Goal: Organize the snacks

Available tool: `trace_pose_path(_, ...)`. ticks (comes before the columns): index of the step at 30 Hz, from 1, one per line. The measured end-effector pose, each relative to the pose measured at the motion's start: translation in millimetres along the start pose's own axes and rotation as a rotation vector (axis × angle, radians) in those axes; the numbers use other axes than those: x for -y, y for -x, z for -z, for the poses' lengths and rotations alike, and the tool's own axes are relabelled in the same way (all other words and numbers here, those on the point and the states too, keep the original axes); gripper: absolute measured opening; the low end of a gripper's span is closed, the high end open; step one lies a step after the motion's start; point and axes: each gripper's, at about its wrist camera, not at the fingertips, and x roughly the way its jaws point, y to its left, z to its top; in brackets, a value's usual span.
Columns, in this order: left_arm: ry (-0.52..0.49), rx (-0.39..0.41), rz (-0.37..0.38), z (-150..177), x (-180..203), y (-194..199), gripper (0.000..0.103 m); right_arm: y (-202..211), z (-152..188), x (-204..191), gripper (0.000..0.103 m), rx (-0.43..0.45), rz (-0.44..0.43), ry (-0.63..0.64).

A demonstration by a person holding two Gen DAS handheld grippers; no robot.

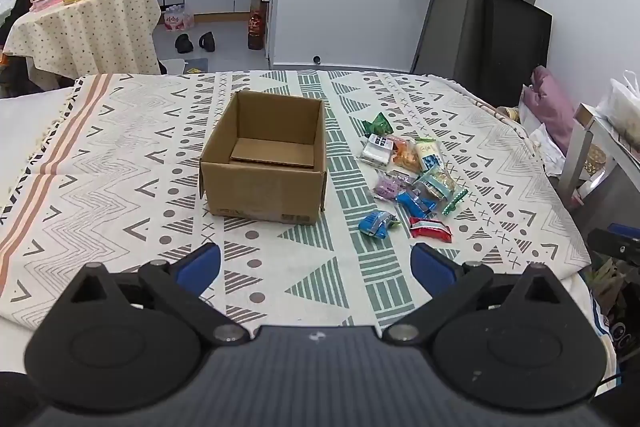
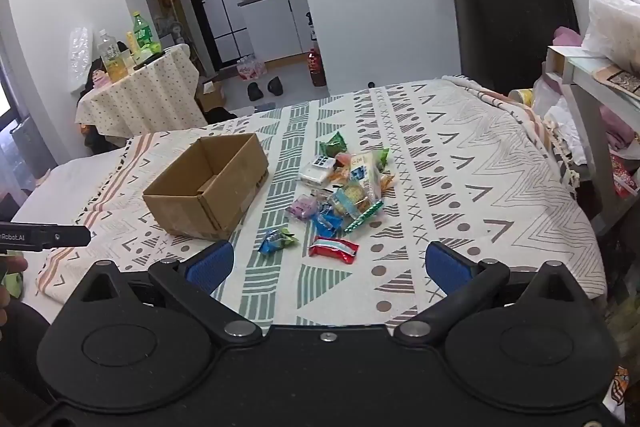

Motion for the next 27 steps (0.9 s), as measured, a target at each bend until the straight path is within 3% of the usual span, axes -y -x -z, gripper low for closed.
trace_pose_path(27,0.001,0.01,0.014,4,-1,11,0.101,7,-3,-11,0.103,0.019,0.007,0.033)
